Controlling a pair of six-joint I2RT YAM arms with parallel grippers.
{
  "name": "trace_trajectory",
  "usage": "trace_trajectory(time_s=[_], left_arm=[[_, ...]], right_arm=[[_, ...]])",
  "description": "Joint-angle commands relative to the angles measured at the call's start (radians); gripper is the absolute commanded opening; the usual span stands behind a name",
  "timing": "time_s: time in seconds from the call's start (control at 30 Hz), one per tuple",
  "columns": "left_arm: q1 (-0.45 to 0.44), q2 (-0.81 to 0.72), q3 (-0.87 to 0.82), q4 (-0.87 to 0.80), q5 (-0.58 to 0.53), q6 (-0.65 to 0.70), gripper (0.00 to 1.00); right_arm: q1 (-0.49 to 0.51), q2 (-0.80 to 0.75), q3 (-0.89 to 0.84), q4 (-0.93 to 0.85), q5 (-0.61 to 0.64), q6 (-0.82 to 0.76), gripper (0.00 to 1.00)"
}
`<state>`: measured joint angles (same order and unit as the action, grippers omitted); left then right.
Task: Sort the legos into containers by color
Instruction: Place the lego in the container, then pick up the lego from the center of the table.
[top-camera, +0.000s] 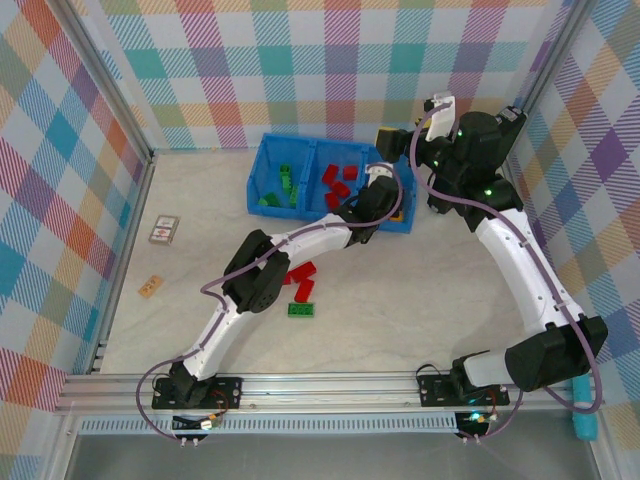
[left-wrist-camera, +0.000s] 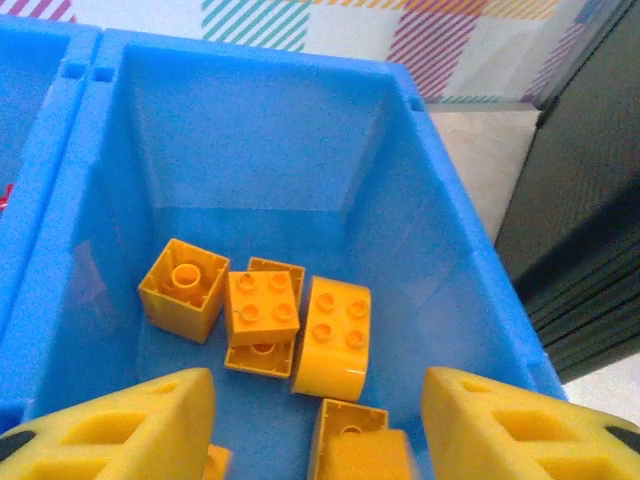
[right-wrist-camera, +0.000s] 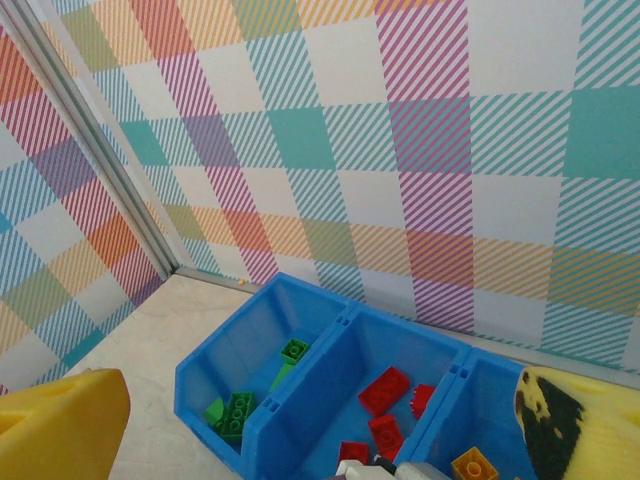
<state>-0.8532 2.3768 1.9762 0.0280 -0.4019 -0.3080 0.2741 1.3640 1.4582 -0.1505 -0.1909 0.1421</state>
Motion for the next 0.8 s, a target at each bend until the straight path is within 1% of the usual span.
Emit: trace_trajectory(time_s=[0.0, 0.1, 0.17, 0.23, 0.33, 0.4, 0.5, 0.6, 0.7, 0.77], left_arm=[[-0.002, -0.098, -0.036, 0.017, 0.016, 0.065, 0.57], [-0.002, -0.215, -0.117, -0.016, 0.029, 0.144, 0.58], [-0.001, -0.316, -0.197, -0.07, 0.015, 0.201, 0.59], [0.005, -0.416, -0.274, -0.165, 0.013, 0.264, 0.62], [0.019, -0.544, -0.366, -0.375, 0.022, 0.343, 0.67], [0.035, -0.612, -0.427, -0.503, 0.051, 0.392, 0.68], [0.072, -0.69, -0.511, -0.645, 0.111, 0.423, 0.69], [0.112, -0.759, -0.618, -0.678, 0.193, 0.442, 0.7], [0.14, -0.795, -0.712, -0.667, 0.229, 0.456, 0.71], [0.151, -0.8, -0.757, -0.652, 0.229, 0.458, 0.72]], right_arm=[[-0.004, -0.016, -0.001, 0.027, 0.001, -0.006, 0.99], [-0.004, -0.014, 0.0, 0.027, 0.006, -0.009, 0.99], [-0.004, -0.013, 0.003, 0.023, 0.01, -0.013, 0.99], [-0.006, -0.01, 0.006, 0.019, 0.014, -0.017, 0.99], [-0.004, -0.004, 0.01, 0.017, 0.018, -0.019, 0.99], [-0.004, 0.004, 0.014, 0.018, 0.016, -0.014, 0.99], [-0.004, 0.018, 0.021, 0.02, 0.009, -0.006, 0.99], [-0.005, 0.031, 0.027, 0.019, 0.002, 0.003, 0.99], [-0.005, 0.042, 0.033, 0.016, -0.006, 0.009, 0.99], [-0.004, 0.047, 0.036, 0.016, -0.013, 0.01, 0.99]])
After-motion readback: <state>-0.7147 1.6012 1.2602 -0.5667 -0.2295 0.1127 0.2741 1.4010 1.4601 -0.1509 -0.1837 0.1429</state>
